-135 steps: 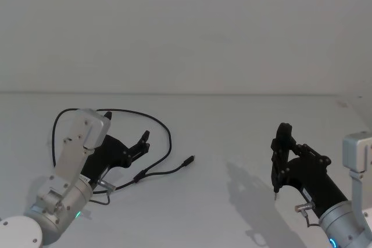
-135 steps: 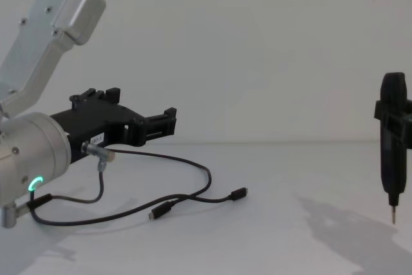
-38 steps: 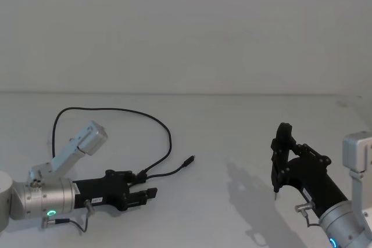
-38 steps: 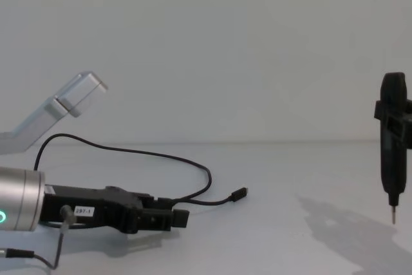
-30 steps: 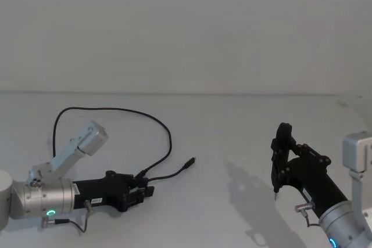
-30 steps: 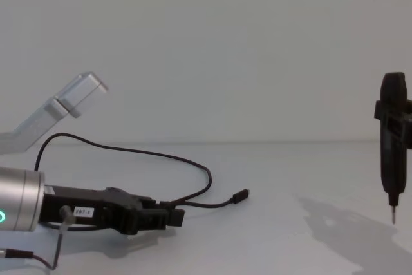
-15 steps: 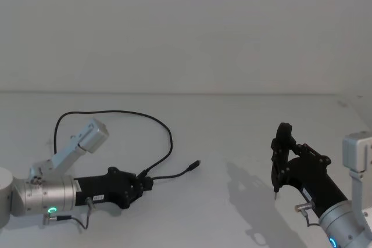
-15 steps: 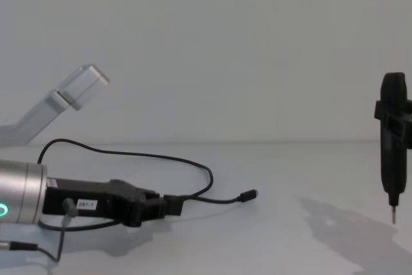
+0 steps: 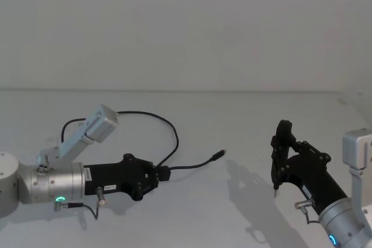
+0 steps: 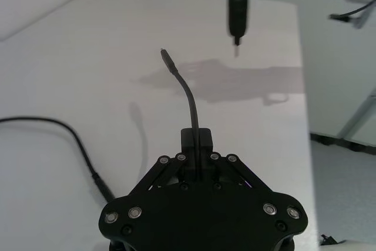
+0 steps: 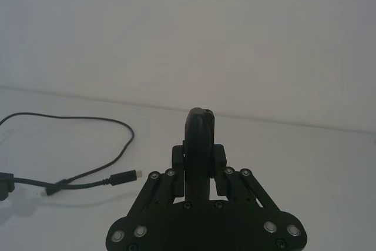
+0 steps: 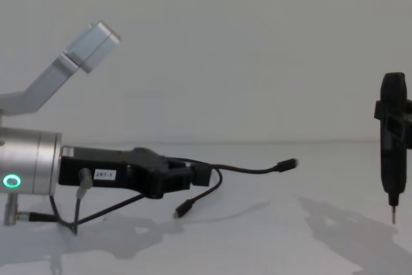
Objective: Pick up the data cable with the one hand.
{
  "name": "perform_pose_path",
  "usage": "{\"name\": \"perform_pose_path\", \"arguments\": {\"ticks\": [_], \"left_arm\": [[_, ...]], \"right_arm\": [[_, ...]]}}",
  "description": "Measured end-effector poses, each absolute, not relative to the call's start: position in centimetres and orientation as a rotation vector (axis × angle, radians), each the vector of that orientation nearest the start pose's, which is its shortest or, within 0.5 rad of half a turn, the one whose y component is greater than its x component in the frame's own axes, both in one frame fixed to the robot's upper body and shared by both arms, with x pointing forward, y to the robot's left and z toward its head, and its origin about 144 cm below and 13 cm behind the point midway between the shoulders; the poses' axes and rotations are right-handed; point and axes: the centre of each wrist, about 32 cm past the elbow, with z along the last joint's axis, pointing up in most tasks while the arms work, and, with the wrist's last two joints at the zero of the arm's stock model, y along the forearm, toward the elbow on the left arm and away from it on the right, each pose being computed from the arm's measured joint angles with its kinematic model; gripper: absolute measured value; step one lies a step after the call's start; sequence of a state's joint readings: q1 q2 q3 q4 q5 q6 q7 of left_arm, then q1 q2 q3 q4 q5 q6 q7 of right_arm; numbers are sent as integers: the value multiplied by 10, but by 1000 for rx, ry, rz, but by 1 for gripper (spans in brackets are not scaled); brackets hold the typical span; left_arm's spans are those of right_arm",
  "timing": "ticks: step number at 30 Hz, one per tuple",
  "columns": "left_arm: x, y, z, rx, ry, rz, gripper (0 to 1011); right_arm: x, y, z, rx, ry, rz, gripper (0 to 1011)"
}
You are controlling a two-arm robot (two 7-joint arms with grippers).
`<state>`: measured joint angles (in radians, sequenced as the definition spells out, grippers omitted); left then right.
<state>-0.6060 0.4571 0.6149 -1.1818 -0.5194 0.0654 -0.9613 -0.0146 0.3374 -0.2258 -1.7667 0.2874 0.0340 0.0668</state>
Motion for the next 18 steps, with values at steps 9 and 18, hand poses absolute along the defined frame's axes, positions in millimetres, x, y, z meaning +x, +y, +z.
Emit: {"name": "perform_pose_path", "arguments": {"ticks": [9, 18], "left_arm": [[586, 245, 1219, 164, 2, 208, 47], [581, 238, 1216, 155, 10, 186, 47]], "right_arm": [[443, -236, 1190, 37, -74, -1230, 279], [446, -229, 1207, 136, -65, -1228, 279]]}}
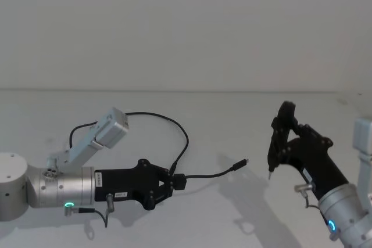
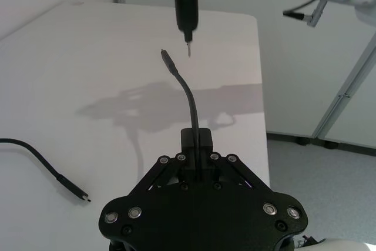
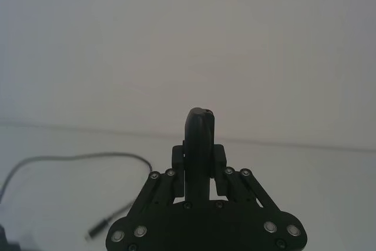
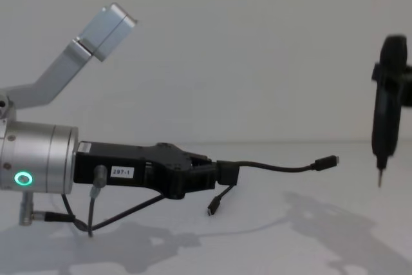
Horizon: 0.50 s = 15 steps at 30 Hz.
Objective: Pick up the data cable with the one hand.
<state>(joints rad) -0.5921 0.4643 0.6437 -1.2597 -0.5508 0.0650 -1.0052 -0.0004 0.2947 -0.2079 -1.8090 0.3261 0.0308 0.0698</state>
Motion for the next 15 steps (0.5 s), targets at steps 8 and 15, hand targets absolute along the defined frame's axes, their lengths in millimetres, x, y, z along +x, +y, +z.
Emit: {"name": "perform_pose_path", "arguments": {"ticks": [8, 15], "left_arm": [[578, 235, 1214, 151, 16, 181, 47], [577, 234, 1213, 150, 18, 179, 47]], "right_arm": [[447, -221, 1225, 220, -50, -1226, 279], [447, -216, 1230, 254, -37, -1225, 279]]}}
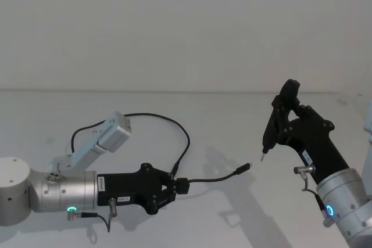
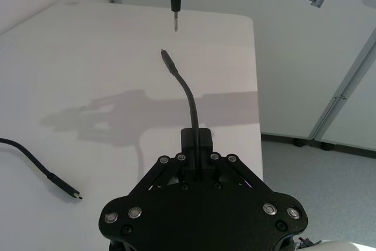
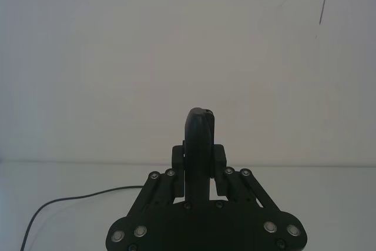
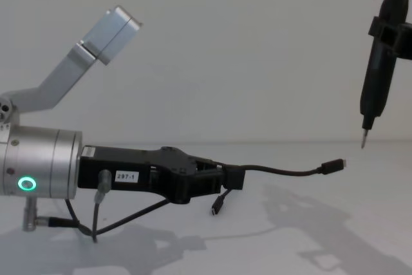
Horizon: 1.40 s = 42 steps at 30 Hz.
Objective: Pick up the data cable with the one hand.
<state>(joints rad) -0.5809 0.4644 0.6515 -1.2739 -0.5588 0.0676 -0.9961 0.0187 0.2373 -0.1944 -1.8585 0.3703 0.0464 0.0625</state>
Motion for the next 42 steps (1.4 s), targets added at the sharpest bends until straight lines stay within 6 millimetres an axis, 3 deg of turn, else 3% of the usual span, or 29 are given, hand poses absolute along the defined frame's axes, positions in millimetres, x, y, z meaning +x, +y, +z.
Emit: {"name": "perform_pose_path", "arguments": {"ticks": [42], "left_arm": [[575, 232, 1212, 147, 22, 177, 47]], "right_arm": [[459, -203, 1210, 239, -26, -1212, 279]]}}
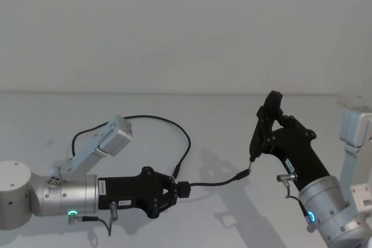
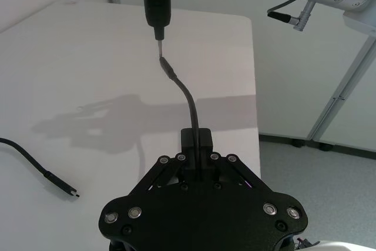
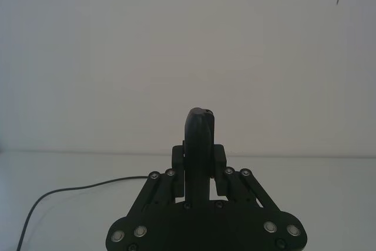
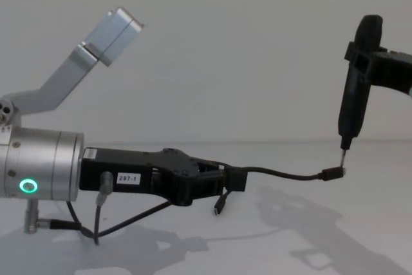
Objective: Pick up the data cable with the one hand.
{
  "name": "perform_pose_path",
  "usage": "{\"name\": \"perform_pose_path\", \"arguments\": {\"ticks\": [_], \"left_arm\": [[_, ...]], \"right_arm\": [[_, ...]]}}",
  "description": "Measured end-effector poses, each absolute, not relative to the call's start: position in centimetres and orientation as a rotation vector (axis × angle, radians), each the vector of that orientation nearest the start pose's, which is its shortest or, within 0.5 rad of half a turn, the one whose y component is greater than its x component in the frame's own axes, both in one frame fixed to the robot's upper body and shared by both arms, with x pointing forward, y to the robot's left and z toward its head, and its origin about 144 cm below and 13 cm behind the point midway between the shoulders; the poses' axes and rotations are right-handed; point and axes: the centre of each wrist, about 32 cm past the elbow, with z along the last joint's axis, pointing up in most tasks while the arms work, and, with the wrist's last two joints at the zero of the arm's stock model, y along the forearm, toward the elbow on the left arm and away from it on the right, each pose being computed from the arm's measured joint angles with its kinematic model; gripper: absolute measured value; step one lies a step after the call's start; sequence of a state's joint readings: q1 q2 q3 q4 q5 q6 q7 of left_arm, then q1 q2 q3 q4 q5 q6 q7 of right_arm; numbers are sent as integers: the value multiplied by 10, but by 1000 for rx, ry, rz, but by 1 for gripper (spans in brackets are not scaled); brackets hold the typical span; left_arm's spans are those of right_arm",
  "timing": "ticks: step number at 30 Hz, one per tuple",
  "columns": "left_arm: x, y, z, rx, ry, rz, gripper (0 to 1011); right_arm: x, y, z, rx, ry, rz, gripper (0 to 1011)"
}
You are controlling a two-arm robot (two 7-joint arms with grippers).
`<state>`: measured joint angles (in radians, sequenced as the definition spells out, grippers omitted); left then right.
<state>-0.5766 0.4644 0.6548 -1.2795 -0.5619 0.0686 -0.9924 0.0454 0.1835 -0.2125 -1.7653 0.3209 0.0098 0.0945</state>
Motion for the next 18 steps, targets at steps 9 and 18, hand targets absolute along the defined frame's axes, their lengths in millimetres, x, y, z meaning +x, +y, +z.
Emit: {"name": "perform_pose_path", "arguments": {"ticks": [9, 18], "left_arm": [[575, 232, 1212, 147, 22, 177, 47], [575, 232, 1212, 147, 22, 177, 47]], "right_arm": [[463, -201, 1207, 235, -29, -1217, 279], [465, -201, 1207, 233, -30, -1221, 279]]}}
